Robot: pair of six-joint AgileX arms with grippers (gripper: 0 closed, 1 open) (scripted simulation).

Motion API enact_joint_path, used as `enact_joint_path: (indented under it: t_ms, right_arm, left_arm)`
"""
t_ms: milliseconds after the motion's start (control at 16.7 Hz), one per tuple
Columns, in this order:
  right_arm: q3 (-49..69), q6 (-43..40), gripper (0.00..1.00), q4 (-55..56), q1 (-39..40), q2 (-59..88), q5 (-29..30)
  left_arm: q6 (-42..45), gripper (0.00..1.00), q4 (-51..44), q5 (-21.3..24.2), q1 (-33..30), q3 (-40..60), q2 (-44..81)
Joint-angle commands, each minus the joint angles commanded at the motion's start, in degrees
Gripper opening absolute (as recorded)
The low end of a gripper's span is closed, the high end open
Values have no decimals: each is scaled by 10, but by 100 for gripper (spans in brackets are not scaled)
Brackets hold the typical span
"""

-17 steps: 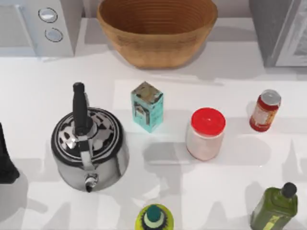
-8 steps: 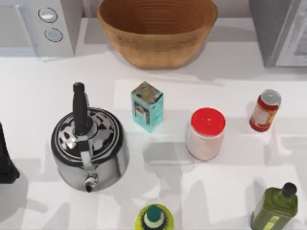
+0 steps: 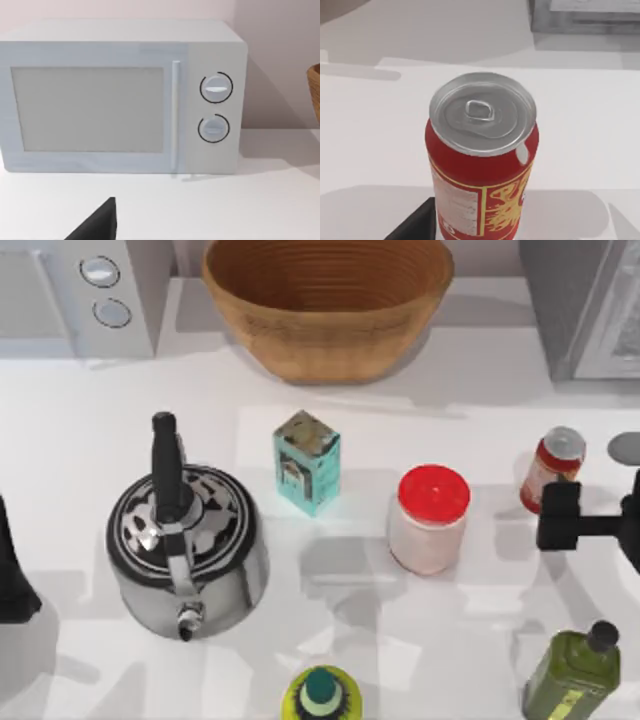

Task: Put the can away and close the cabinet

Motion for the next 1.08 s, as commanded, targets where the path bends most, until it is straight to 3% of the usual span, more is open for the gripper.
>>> enact_joint_path:
  t_ms: [420, 1080]
  right_arm:
    - [44, 45, 100, 79, 48, 152, 41]
    - [76, 26, 100, 76, 10, 196, 11]
  left_arm:
    - [0, 100, 0, 0, 0, 0, 0]
    - [0, 100, 0, 0, 0, 0, 0]
